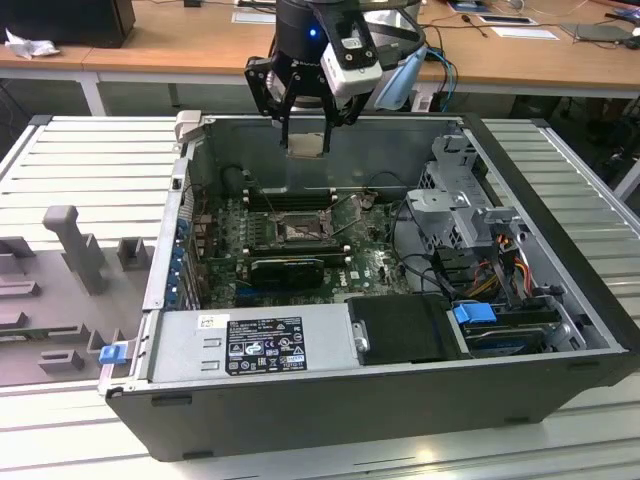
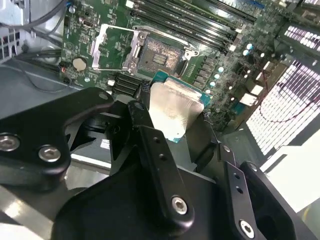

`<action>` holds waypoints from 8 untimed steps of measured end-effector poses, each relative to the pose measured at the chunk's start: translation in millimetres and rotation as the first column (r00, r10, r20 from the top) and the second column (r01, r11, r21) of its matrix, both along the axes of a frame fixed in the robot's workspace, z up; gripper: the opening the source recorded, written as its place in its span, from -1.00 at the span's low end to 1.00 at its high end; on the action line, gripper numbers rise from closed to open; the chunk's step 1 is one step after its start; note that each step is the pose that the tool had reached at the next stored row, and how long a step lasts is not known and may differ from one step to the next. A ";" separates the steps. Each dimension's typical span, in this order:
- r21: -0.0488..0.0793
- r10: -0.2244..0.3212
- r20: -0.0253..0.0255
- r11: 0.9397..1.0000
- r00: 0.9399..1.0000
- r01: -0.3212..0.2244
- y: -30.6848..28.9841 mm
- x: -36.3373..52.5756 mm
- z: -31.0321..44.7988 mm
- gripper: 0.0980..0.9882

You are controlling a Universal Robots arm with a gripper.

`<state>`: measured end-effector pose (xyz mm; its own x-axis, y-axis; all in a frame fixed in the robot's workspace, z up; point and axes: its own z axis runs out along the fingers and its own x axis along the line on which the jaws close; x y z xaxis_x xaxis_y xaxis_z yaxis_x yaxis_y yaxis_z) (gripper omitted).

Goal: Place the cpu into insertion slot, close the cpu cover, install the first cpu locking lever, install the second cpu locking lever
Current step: 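Place the cpu into insertion slot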

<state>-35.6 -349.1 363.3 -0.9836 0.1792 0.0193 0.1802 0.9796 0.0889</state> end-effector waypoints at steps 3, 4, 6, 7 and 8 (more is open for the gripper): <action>0.000 -0.063 0.000 0.998 0.998 0.063 0.0 0.0 -0.2 -0.03; 0.000 -0.072 0.000 0.997 0.997 0.072 0.0 0.0 -0.3 -0.03; 0.000 -0.098 0.000 0.995 0.995 0.098 0.0 0.0 -0.4 -0.03; 0.000 -0.108 0.000 0.994 0.994 0.108 0.0 0.0 -0.4 -0.03; 0.000 -0.121 0.000 0.993 0.993 0.121 0.0 0.0 -0.5 -0.03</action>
<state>-35.6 -349.1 362.8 -0.9548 0.2967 0.0192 0.2972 0.9507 0.0888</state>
